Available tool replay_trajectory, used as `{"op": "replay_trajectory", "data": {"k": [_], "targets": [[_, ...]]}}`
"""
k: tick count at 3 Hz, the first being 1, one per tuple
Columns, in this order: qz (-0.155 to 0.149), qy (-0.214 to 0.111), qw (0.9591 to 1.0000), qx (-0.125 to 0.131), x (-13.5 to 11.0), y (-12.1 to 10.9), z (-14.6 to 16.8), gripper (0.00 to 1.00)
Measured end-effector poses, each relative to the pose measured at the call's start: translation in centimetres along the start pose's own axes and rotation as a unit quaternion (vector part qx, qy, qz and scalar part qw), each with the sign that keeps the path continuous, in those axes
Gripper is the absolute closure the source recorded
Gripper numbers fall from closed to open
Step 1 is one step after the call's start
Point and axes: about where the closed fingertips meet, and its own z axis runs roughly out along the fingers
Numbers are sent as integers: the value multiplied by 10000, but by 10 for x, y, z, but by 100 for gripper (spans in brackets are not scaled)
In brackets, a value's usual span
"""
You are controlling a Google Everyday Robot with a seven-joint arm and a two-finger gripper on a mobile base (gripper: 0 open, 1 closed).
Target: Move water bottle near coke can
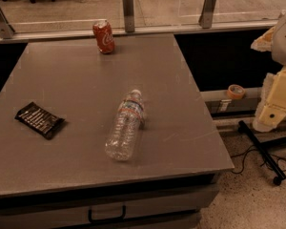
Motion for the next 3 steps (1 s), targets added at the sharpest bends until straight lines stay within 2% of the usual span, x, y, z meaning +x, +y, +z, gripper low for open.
{"op": "replay_trajectory", "data": {"k": [1,2,3], "targets": [[1,-1,10000,1,0,0,0,0],[282,-284,9992,-74,-11,-6,3,0],[990,-757,9921,-170,-37,-18,20,0]]}}
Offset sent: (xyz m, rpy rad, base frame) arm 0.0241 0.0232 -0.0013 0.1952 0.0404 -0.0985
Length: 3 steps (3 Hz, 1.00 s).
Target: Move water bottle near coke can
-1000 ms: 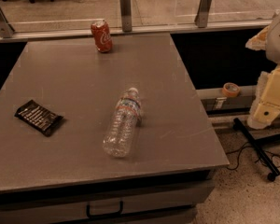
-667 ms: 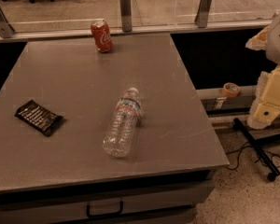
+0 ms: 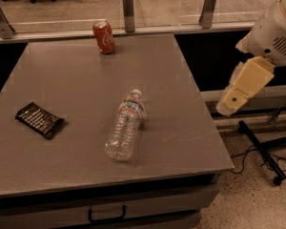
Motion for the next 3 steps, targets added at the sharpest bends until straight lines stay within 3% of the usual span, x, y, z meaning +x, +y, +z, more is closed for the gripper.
{"op": "replay_trajectory", "data": {"k": [1,2,3], "targets": [[862,-260,9959,-31,-24,-17,20,0],[1531,-48,9882,37,-38,-35,32,0],[1931,-36,9812,30,-44,-34,34,0]]}}
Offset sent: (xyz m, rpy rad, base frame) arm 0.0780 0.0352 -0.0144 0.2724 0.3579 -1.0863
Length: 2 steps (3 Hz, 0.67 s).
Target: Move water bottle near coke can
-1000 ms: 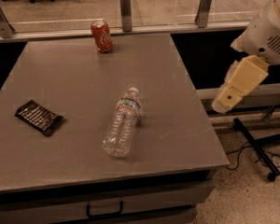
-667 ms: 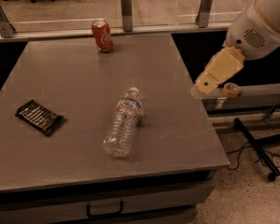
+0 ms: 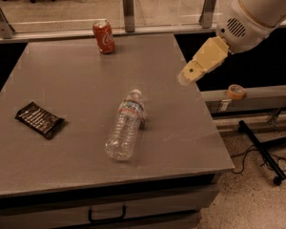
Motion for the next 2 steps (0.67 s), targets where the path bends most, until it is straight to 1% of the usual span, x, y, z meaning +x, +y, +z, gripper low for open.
{"op": "replay_trajectory", "data": {"k": [1,2], "targets": [[5,-1,10000,0,0,0,0,0],[391,-83,9990,-190,-5,12,2,0]]}}
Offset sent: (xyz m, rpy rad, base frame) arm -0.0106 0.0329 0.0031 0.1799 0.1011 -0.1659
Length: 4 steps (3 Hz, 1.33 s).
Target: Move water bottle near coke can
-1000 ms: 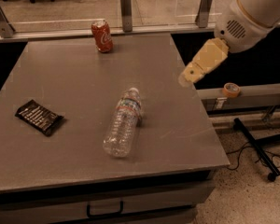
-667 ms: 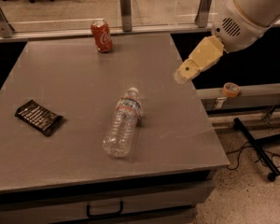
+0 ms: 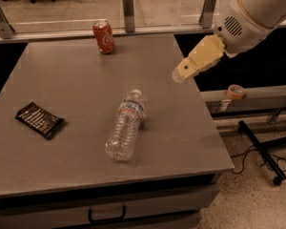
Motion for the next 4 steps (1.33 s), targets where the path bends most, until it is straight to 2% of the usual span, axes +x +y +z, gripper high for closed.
{"op": "replay_trajectory", "data": {"k": [1,2,3,4], "targets": [[656,133,9971,-353,-5,30,10,0],[1316,393,9895,-445,-7,52,20,0],[1819,690,9807,-185,-11,71,30,0],[2418,861,9664,-160,-14,90,39,0]]}}
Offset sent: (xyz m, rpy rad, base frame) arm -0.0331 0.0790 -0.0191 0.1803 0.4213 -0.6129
